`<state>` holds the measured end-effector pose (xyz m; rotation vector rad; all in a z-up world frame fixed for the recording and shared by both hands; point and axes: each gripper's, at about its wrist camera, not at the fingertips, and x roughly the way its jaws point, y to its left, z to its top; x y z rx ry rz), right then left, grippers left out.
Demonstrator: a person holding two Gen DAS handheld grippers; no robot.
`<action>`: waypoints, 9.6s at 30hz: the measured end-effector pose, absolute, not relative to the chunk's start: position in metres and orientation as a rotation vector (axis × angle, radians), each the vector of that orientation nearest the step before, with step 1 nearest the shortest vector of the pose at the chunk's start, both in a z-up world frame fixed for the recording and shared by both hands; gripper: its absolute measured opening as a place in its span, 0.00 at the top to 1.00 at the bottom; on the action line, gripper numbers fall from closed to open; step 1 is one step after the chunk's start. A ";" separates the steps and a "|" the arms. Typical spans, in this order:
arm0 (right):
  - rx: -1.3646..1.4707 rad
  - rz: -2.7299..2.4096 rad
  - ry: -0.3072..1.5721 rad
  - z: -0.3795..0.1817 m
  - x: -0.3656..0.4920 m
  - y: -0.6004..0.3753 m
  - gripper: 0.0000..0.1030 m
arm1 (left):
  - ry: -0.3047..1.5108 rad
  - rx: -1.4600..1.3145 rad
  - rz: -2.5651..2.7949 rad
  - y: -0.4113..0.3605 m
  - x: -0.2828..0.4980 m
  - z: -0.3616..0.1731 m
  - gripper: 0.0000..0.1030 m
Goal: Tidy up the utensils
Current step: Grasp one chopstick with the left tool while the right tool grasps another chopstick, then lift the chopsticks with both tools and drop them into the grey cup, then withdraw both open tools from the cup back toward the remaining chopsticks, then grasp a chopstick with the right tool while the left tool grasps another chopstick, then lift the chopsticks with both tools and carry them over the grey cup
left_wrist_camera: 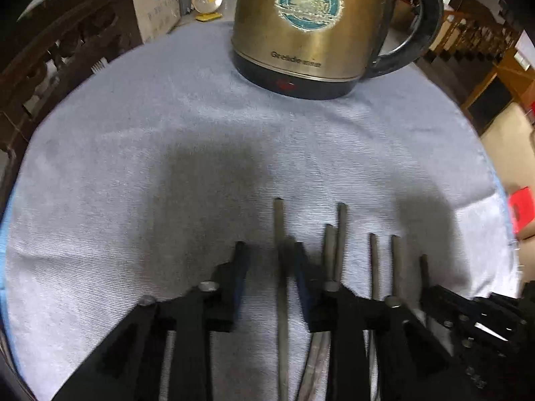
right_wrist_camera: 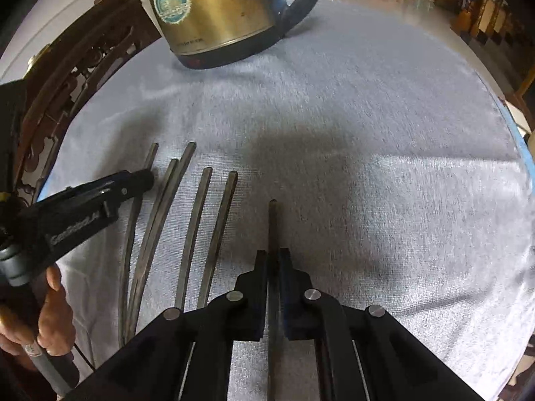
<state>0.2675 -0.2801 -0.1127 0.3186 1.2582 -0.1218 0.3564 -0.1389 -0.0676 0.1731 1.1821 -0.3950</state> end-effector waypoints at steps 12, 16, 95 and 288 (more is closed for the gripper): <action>0.358 -0.122 1.248 -0.107 0.231 -0.288 0.93 | 1.189 0.155 -0.380 -0.086 0.331 -0.062 0.95; 0.370 -0.100 1.264 -0.099 0.209 -0.292 0.93 | 1.172 0.168 -0.409 -0.065 0.302 -0.037 0.95; 0.345 -0.028 0.213 0.031 -0.074 -0.169 0.49 | 0.330 -0.196 -0.412 0.011 0.010 0.051 0.62; 0.320 -0.210 0.398 0.038 -0.058 -0.223 0.99 | 0.577 -0.203 -0.447 0.066 0.073 0.077 0.95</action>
